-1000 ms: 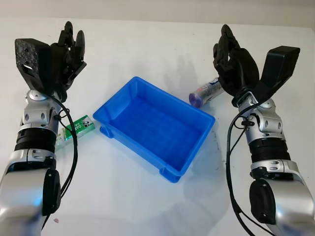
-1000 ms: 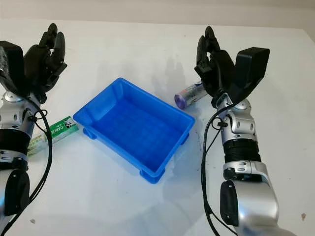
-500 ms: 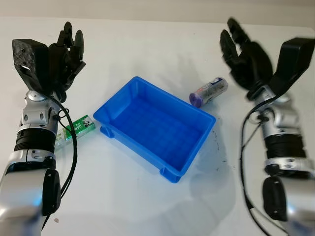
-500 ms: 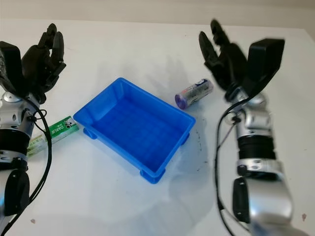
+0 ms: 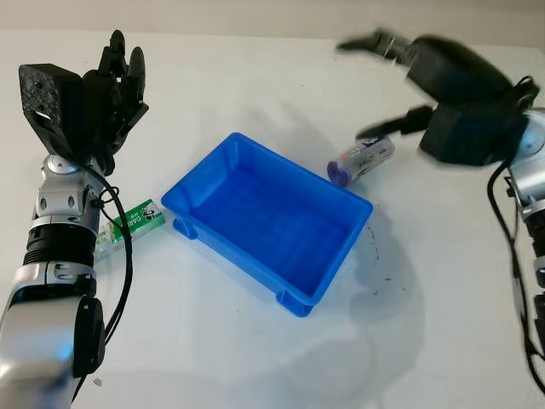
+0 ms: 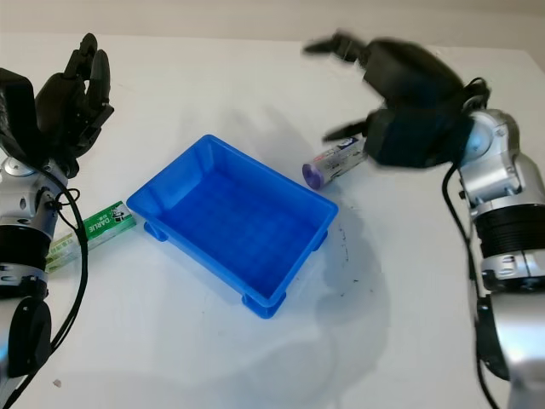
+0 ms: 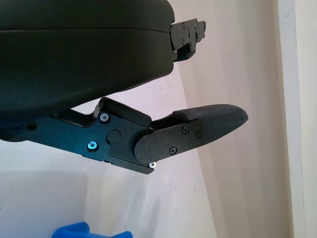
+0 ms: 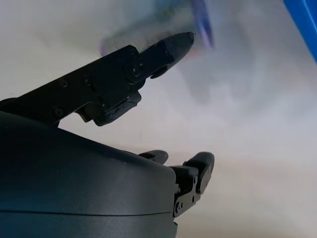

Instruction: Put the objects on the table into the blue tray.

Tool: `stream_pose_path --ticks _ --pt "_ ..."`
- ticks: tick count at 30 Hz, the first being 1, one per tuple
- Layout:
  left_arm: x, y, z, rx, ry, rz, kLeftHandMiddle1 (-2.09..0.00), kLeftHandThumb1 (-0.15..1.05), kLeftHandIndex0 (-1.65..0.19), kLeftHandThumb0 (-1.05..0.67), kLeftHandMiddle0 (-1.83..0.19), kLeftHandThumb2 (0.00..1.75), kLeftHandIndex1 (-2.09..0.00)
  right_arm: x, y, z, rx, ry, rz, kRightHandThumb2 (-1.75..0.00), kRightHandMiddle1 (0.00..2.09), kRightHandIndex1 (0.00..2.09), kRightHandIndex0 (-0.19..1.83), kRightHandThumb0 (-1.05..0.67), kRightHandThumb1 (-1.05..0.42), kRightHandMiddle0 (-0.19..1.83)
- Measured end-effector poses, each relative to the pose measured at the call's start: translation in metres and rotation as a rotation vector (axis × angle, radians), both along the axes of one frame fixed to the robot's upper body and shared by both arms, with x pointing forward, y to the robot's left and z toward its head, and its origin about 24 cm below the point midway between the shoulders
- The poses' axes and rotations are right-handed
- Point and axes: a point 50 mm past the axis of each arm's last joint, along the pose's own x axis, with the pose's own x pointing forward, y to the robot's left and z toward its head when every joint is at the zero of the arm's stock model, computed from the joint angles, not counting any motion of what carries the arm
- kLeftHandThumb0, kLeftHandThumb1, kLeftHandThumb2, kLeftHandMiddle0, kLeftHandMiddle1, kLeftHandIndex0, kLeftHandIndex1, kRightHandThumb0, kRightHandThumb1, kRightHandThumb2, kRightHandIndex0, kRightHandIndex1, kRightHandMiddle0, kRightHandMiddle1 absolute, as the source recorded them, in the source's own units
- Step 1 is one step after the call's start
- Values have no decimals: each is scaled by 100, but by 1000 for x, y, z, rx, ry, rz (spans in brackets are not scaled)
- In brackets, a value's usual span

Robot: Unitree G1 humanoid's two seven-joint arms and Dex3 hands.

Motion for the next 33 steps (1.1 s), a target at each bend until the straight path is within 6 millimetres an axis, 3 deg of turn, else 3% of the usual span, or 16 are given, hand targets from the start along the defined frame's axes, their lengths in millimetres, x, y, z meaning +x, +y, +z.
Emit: stream_pose_path --ticks 9,14,18,19,20,22,23,25,27,33 --pt "-1 -1 0 10 5 -5 0 105 19 -76 19 69 0 8 -5 -39 -250 121 -44 -6 8 8 28 -31 -77 33" --pt "-2 -1 -1 11 17 -3 0 105 19 -76 19 69 0 11 -10 -43 -265 126 -60 -6 8 9 33 -30 -79 37" --pt "-2 -1 -1 14 20 -2 -3 105 19 -79 19 66 -1 12 -13 -46 -279 84 -58 -7 15 20 57 -27 -83 58" --pt "-2 -1 -1 16 20 -1 -3 105 19 -79 19 66 -2 12 -14 -47 -279 66 -55 -6 36 35 62 -27 -86 59" --pt "-2 -1 -1 18 21 -1 -4 105 19 -79 19 66 -2 11 -14 -49 -278 51 -53 -6 77 69 52 -28 -90 45" --pt "-2 -1 -2 17 24 0 -4 105 19 -79 19 65 -2 11 -16 -52 -282 15 -52 -6 160 167 33 -36 -95 31" --pt "-2 -1 -2 16 26 0 -4 105 19 -79 19 64 -2 11 -17 -53 -283 -15 -51 -6 184 188 41 -40 -98 34" --pt "-2 -1 -2 16 28 1 -4 105 19 -79 19 64 -3 11 -18 -55 -285 -66 -46 -10 204 205 64 -43 -103 47" --pt "-2 -1 -2 16 29 1 -5 105 19 -79 19 63 -3 11 -21 -57 -277 -92 -54 -15 208 208 75 -42 -104 51" --pt "-2 -1 -3 14 34 1 -3 105 19 -75 19 65 -1 11 -24 -59 -246 -126 -74 -20 209 209 74 -41 -105 46"
